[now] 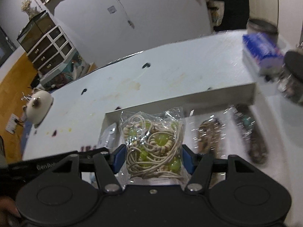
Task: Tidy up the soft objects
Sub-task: 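Carry the sachet and beaded bag over the box and lower them inside, then open both tools and pull them back from the box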
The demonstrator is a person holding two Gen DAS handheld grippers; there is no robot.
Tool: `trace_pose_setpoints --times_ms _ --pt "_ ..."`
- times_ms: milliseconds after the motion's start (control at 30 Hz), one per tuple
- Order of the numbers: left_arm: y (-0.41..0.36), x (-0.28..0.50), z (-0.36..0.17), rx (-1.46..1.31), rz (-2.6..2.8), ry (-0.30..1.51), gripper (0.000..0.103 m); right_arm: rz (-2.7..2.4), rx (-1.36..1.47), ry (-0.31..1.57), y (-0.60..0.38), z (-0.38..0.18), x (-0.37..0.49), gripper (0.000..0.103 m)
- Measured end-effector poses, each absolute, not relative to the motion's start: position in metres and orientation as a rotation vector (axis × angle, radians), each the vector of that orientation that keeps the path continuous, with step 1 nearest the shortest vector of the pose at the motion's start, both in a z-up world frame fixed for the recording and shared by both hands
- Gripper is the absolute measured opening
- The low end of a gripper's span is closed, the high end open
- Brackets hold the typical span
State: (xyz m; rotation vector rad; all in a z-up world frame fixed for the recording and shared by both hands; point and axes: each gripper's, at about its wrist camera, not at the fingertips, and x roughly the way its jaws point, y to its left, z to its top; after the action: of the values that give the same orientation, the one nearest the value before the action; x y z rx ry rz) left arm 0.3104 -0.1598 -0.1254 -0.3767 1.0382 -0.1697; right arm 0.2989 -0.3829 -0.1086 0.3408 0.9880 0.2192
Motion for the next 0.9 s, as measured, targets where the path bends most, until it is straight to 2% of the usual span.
trace_pose_setpoints --times_ms 33,67,133,900 --pt "-0.159 0.311 -0.126 -0.381 -0.163 1.041 0.07 0.222 0.352 1.0 -0.382 -0.112 0.302 0.065" --pt "-0.158 0.311 -0.129 -0.384 -0.154 1.049 0.073 0.222 0.359 1.007 -0.381 -0.114 0.304 0.073" --pt "-0.156 0.311 -0.131 -0.395 -0.141 1.059 0.074 0.226 0.355 1.003 -0.379 -0.114 0.305 0.082" --pt "-0.137 0.284 -0.088 -0.304 -0.221 0.978 0.076 0.151 0.219 0.893 -0.373 -0.072 0.265 0.082"
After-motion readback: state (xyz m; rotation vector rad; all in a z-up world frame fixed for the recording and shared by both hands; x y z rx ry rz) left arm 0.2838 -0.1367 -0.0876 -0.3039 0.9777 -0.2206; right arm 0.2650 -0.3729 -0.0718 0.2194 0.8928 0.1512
